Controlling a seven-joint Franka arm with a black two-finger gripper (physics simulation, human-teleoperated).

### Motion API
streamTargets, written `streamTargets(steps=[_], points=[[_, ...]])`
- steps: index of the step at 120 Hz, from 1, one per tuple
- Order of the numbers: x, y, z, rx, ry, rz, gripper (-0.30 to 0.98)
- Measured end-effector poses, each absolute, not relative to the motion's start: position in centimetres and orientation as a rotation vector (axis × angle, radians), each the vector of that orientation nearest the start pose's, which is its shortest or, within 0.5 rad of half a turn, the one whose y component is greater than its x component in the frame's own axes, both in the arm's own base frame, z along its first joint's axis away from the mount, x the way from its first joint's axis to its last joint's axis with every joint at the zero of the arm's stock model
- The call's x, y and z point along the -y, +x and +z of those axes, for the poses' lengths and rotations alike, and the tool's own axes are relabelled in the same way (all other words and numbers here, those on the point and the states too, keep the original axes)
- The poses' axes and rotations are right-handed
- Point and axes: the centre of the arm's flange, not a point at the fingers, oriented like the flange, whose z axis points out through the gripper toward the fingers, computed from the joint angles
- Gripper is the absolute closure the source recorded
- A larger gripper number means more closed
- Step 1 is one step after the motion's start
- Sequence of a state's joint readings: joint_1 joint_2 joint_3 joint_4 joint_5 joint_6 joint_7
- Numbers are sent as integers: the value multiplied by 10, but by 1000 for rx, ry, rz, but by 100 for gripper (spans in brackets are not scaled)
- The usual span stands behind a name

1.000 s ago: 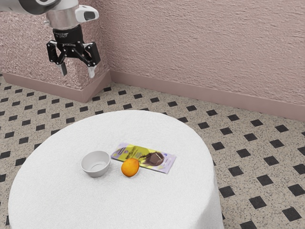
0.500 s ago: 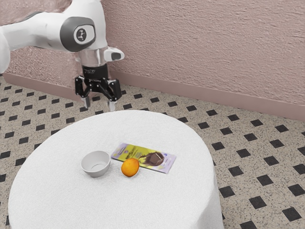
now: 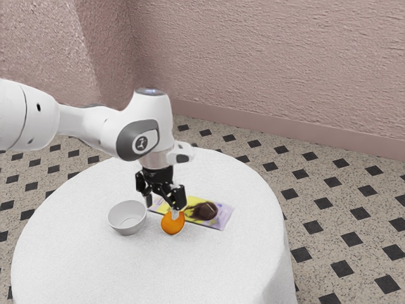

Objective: Place the pear in the bowl.

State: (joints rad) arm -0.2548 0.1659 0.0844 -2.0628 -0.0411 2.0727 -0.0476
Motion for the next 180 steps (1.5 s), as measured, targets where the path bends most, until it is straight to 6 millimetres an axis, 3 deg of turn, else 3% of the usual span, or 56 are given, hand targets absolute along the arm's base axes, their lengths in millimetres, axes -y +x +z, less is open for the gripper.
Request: streamTargets(steps=[18, 38, 76, 116, 136, 148, 158, 164, 172, 180], points=[[97, 544, 314, -276, -3137, 129, 0], [98, 554, 290, -390, -3129, 16, 0], [94, 563, 269, -525, -3109, -61, 3], [82, 565, 256, -572, -3107, -56, 26], [82, 568, 262, -591, -3103, -80, 36], [81, 575, 296, -594, -3097, -167, 42], [59, 579, 342, -542, -3098, -252, 45], [41, 577, 357, -499, -3100, -259, 46], [17, 571, 360, -443, -3108, -219, 47], [8, 565, 350, -423, -3115, -155, 49]])
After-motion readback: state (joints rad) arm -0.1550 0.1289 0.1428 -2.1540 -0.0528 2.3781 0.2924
